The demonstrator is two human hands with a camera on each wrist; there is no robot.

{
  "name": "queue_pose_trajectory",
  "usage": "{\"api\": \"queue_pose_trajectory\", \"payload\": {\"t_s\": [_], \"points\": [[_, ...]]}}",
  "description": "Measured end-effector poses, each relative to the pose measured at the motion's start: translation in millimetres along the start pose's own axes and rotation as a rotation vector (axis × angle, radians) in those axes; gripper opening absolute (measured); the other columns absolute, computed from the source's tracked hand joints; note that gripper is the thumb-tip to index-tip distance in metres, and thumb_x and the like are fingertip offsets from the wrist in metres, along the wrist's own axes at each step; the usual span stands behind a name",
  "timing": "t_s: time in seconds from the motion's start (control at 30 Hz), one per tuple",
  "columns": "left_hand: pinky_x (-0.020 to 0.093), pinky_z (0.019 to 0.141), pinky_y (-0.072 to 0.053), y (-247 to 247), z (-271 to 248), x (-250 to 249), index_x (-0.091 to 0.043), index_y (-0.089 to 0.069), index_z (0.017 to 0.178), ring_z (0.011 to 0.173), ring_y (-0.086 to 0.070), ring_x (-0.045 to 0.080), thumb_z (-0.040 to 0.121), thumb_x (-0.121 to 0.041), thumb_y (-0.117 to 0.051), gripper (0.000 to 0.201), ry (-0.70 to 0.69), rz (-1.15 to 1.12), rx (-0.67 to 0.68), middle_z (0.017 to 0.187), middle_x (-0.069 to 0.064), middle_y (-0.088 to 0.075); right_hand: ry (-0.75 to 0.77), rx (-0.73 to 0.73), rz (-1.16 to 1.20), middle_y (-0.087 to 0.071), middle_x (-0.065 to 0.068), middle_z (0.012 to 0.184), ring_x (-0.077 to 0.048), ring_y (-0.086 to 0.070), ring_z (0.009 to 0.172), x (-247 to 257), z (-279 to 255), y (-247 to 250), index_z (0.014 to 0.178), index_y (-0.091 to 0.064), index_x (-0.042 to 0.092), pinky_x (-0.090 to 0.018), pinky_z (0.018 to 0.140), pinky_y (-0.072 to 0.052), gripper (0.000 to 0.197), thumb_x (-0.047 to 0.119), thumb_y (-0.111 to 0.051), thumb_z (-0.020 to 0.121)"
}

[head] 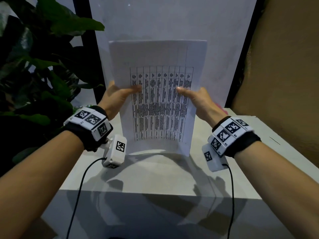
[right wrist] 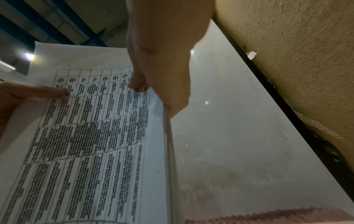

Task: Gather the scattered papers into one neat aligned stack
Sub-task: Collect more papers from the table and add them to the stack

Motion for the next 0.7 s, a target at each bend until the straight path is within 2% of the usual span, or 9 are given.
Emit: {"api": "queue_pose_trajectory", "payload": {"t_s": [0.07,0.23,0.3,0.4,0.5,0.57,0.6,0.67,0.7], "points": [[0.046,0.101,-0.048,3,2,-3,0.001,-0.052,0.126,0.104,-0.065,0.023,0.075,-0.008,-0.072,0.055,-0.007,-0.016,0.002,0.105,0.002,-0.067,0.010,-0.013,0.019,-0.061,-0.004,0.108,-0.024,-0.039,0.133,4,1,0,0.119,-0.054,-0.008,-0.042,0.116,-0.020,0.047,0.020,-0.066,0.084],[0.035,0.087,-0.055,10,3,8,-0.008,-0.063,0.105,0.080,-0.071,0.010,0.080,-0.002,-0.066,0.027,0.011,-0.018,-0.004,0.086,-0.004,-0.074,0.010,0.022,0.035,-0.056,-0.013,0.126,-0.018,-0.043,0.123,-5,-3,-4,0.121,-0.051,-0.010,-0.044,0.118,-0.017,0.053,0.025,-0.064,0.084],[0.039,0.092,-0.053,9,2,8,-0.015,-0.063,0.098,0.084,-0.069,0.012,0.080,-0.001,-0.065,0.023,0.010,-0.004,0.001,0.086,-0.006,-0.073,-0.004,0.037,0.045,-0.050,-0.015,0.135,-0.020,-0.042,0.127,-7,-5,-4,0.119,-0.051,-0.009,-0.042,0.116,-0.015,0.051,0.025,-0.064,0.084],[0.046,0.101,-0.047,7,-3,8,-0.009,-0.058,0.114,0.098,-0.066,0.019,0.076,-0.007,-0.069,0.040,0.024,-0.033,-0.001,0.101,0.000,-0.069,-0.025,0.043,0.021,-0.059,-0.013,0.123,-0.010,-0.048,0.106,-11,-4,-3,0.119,-0.052,-0.015,-0.040,0.116,-0.018,0.053,0.021,-0.066,0.082],[0.049,0.107,-0.041,5,-9,16,-0.005,-0.049,0.127,0.113,-0.060,0.027,0.067,-0.016,-0.073,0.066,0.082,-0.053,-0.010,0.106,0.000,-0.066,-0.087,0.049,-0.047,-0.065,-0.013,0.103,-0.020,-0.052,0.117,-21,-3,-2,0.085,-0.062,-0.006,-0.038,0.114,-0.020,0.027,0.020,-0.068,0.080],[0.050,0.108,-0.039,6,-12,26,-0.010,-0.051,0.124,0.115,-0.058,0.027,0.070,-0.014,-0.072,0.058,0.110,-0.024,-0.013,0.107,-0.001,-0.065,-0.121,0.061,-0.079,-0.058,-0.007,0.077,-0.029,-0.058,0.111,-31,-4,-2,0.057,-0.044,0.008,-0.038,0.113,-0.022,0.035,0.017,-0.069,0.079],[0.051,0.109,-0.038,6,-14,31,-0.012,-0.053,0.123,0.116,-0.058,0.026,0.071,-0.015,-0.072,0.055,0.123,-0.006,-0.009,0.110,0.001,-0.065,-0.136,0.058,-0.098,-0.059,-0.009,0.077,-0.029,-0.059,0.106,-38,-5,-1,0.057,-0.044,0.006,-0.039,0.112,-0.023,0.035,0.016,-0.070,0.078],[0.048,0.110,-0.037,5,-19,41,-0.011,-0.052,0.126,0.116,-0.057,0.024,0.072,-0.015,-0.072,0.057,0.147,0.017,-0.002,0.119,0.004,-0.063,-0.143,0.059,-0.107,-0.064,-0.021,0.102,-0.029,-0.054,0.112,-48,-9,-2,0.082,-0.057,-0.004,-0.038,0.111,-0.027,0.026,0.016,-0.072,0.075],[0.045,0.110,-0.037,5,-21,48,-0.010,-0.051,0.128,0.113,-0.058,0.021,0.074,-0.013,-0.071,0.057,0.158,0.024,-0.002,0.121,0.005,-0.061,-0.144,0.076,-0.106,-0.062,-0.017,0.110,-0.026,-0.052,0.114,-53,-10,-3,0.092,-0.058,0.000,-0.039,0.111,-0.028,0.026,0.015,-0.072,0.075]]}}
Point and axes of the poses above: each hand's wrist, its own z-axis towards the middle knuckle, its own y-axis out of the back of the hand, x = y × z, the point moved 4 cm from there along z, towards the middle knuckle
